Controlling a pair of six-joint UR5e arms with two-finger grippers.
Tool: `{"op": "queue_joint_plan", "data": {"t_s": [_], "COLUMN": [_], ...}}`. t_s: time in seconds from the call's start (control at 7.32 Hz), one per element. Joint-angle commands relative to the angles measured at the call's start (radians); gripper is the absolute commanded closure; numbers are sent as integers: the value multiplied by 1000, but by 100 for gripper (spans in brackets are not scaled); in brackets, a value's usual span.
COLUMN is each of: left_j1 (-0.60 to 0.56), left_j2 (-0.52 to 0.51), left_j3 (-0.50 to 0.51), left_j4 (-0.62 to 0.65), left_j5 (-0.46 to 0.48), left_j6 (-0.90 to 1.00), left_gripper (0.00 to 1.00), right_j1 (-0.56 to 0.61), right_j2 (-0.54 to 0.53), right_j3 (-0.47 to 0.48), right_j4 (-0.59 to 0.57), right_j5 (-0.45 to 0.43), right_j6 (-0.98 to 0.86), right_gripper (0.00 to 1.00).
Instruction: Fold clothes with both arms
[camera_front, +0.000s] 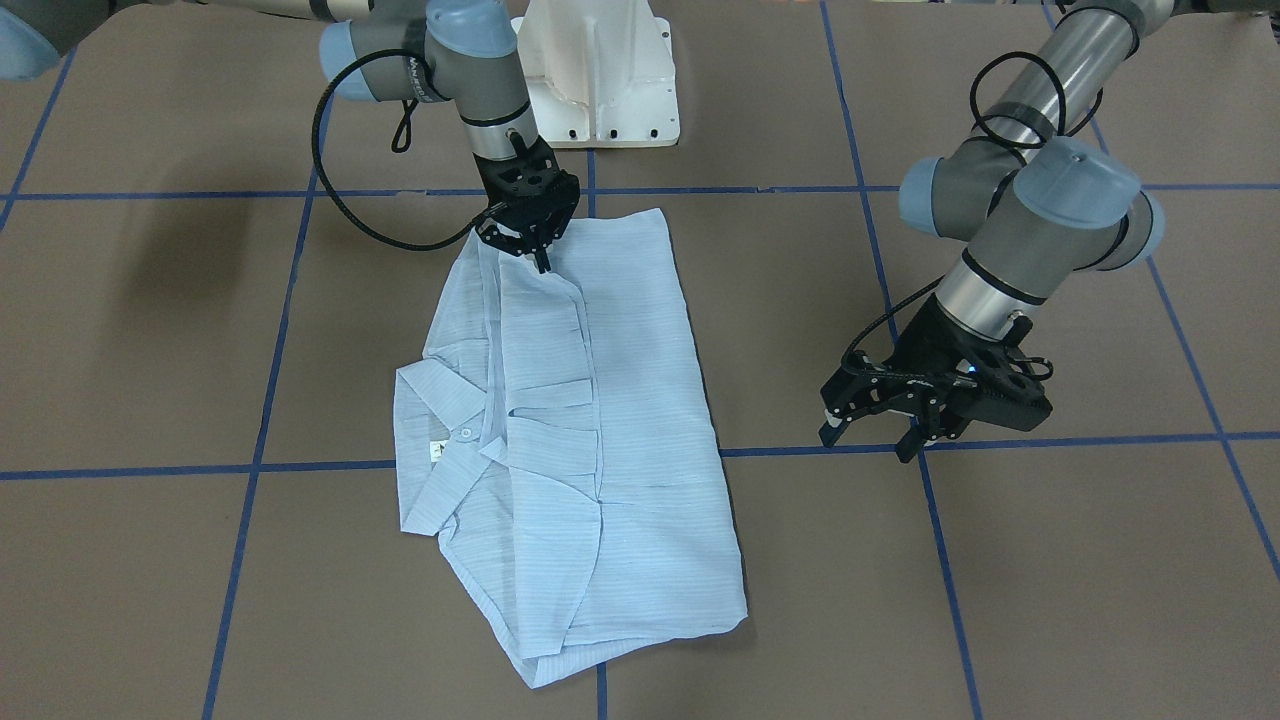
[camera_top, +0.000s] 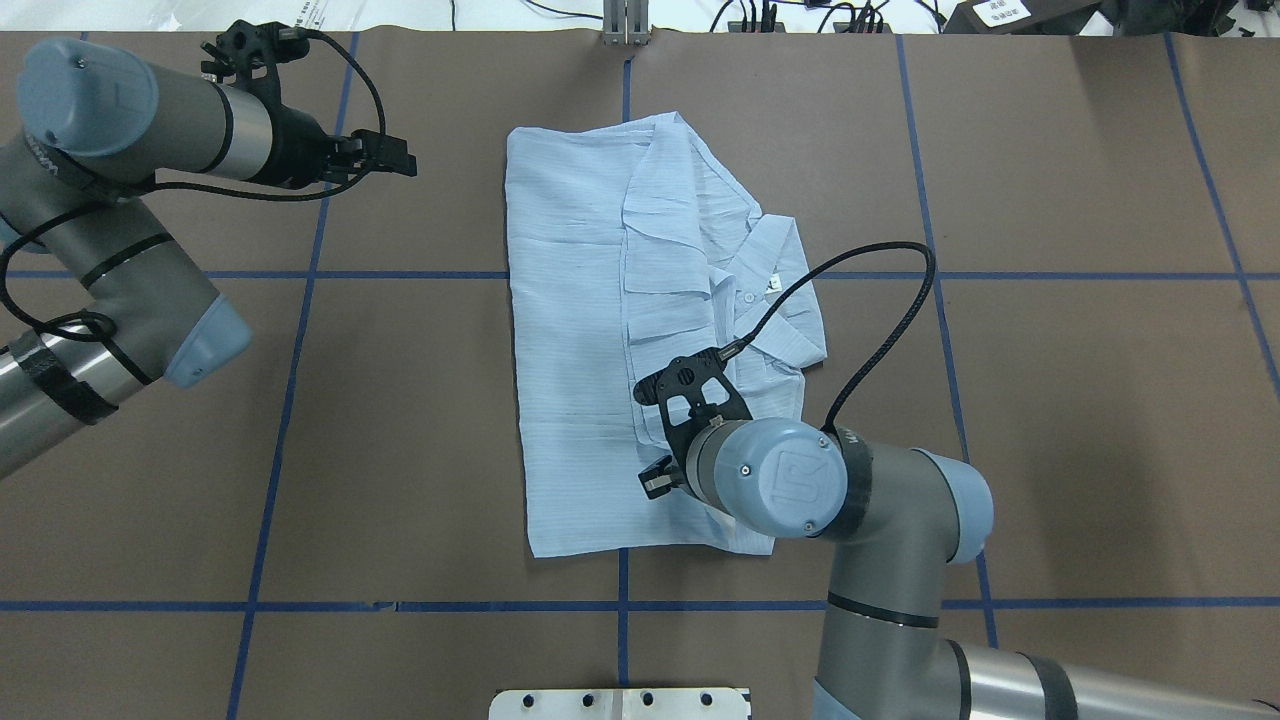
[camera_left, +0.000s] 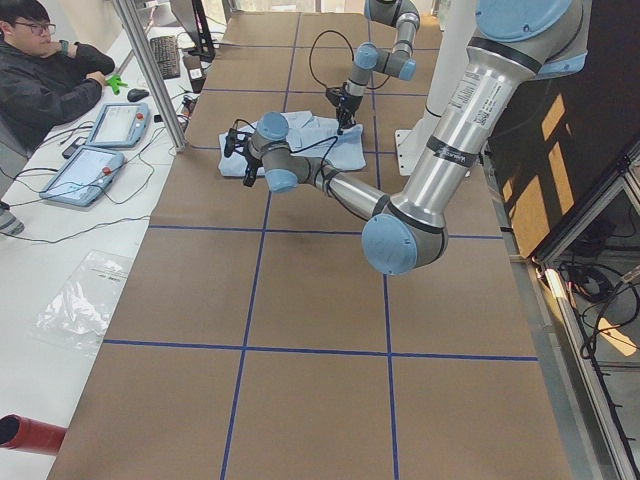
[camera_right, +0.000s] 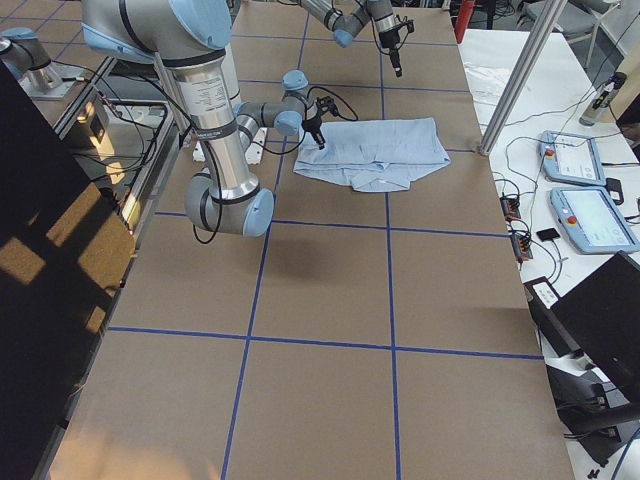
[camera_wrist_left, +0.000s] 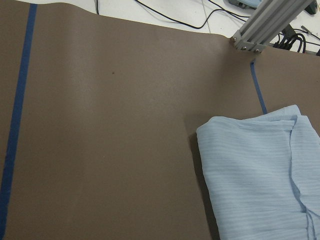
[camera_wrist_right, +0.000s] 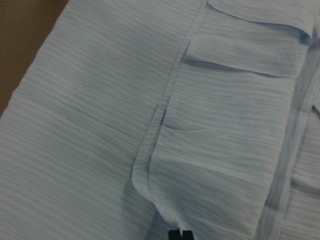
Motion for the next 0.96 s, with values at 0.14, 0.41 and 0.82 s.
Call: {"op": "queue_joint_plan", "data": {"t_s": [0.14, 0.41, 0.82], "left_j1": [10, 10, 12], "left_j2": [-10, -10, -10], "left_j3": [-2, 1, 13], "left_j4": [0, 1, -2], "left_j5": [0, 2, 0], "left_j6": [-18, -16, -9], "left_gripper": [0, 0, 0], "right_j1": [36, 78, 149], "right_j2": [-255, -305, -245], "right_j3": [134, 148, 148], "right_j4": [3, 6, 15], "right_j5": [74, 130, 138], "right_j6": [10, 14, 19], "right_gripper": [100, 1, 0]}}
